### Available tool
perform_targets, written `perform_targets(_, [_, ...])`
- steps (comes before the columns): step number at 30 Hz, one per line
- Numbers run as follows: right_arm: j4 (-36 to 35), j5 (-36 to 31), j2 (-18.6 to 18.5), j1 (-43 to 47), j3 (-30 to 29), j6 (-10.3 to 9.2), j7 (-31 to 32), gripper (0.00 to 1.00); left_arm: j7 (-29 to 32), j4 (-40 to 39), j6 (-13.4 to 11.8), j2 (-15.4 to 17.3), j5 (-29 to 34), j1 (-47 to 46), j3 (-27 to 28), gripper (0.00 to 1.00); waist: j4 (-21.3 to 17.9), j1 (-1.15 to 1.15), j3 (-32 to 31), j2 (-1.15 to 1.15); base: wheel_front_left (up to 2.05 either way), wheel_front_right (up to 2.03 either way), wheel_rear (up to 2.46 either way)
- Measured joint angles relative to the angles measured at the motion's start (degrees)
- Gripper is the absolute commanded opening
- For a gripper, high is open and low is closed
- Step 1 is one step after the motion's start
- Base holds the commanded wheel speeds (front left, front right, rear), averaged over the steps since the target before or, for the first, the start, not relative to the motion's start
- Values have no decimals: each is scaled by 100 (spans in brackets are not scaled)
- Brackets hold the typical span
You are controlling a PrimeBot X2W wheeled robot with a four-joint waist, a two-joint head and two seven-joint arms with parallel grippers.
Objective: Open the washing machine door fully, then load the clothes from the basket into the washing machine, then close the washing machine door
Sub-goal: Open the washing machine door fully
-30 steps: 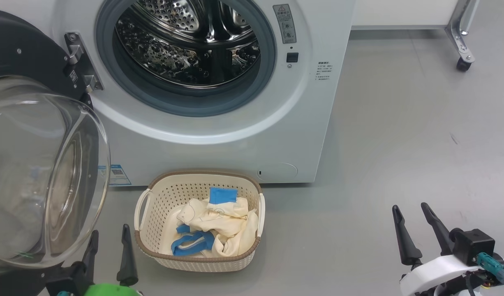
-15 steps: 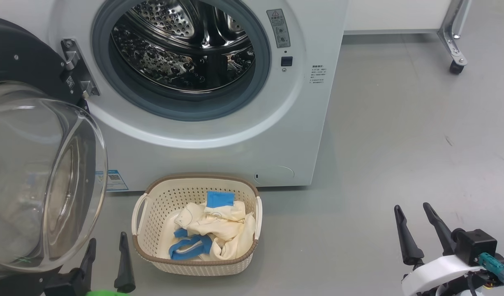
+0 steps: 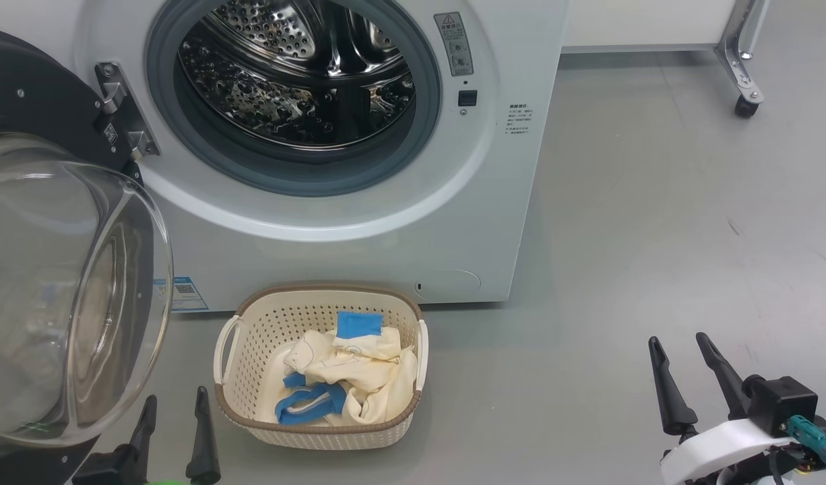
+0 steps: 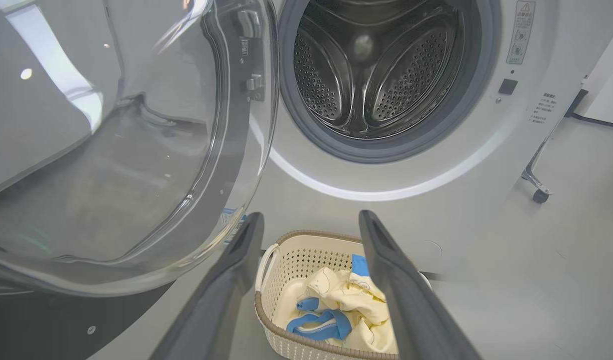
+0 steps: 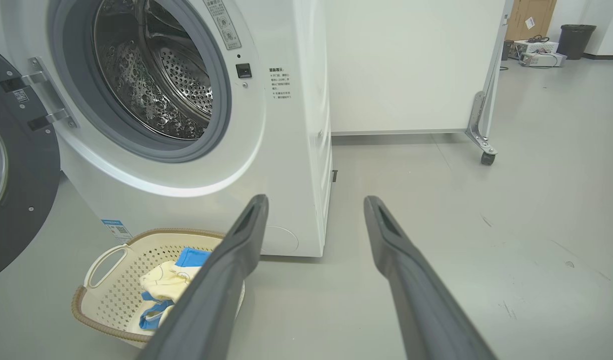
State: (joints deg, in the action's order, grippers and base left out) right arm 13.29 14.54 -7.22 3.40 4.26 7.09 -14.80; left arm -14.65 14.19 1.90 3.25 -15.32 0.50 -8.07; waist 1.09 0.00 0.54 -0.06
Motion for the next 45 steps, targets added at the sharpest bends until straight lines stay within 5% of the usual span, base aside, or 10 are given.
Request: perform_targets(45, [-18, 0, 14, -1, -18, 0, 0, 100, 0, 86, 104, -44, 121, 0, 145, 100, 62, 0, 146, 0, 1, -1, 0])
